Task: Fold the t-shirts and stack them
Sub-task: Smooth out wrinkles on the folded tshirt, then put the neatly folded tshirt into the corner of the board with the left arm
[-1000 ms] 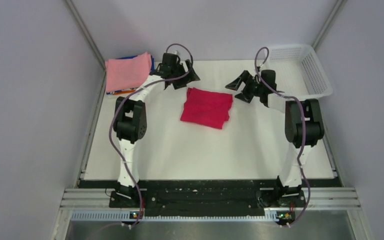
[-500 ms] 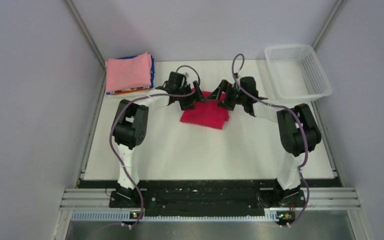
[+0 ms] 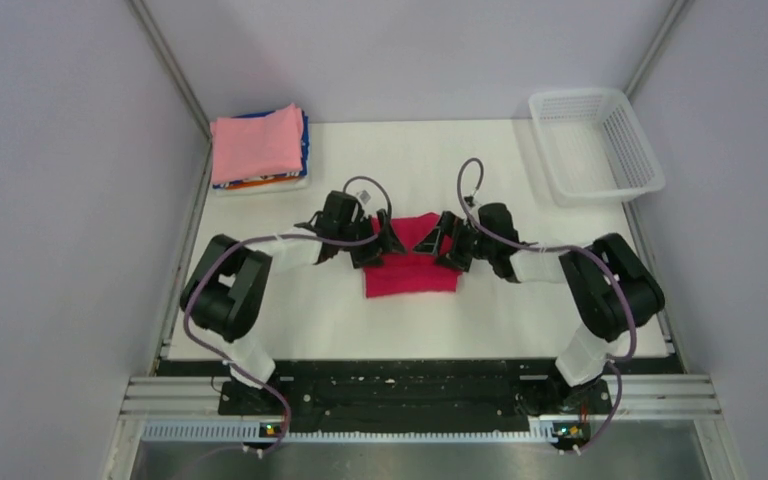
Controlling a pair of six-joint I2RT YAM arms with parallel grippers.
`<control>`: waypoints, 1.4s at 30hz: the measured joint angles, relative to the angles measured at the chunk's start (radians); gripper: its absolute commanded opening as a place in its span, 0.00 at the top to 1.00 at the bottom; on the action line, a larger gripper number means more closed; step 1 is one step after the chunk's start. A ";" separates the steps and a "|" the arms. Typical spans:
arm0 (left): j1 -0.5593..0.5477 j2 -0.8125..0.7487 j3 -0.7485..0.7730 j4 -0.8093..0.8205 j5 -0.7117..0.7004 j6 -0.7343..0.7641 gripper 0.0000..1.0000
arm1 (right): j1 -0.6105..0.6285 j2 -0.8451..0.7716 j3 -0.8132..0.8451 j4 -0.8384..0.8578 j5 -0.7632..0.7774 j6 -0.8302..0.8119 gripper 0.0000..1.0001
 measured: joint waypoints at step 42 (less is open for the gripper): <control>-0.196 0.001 0.120 -0.396 -0.649 -0.060 0.71 | -0.059 -0.970 -0.116 -0.916 0.669 -0.225 0.01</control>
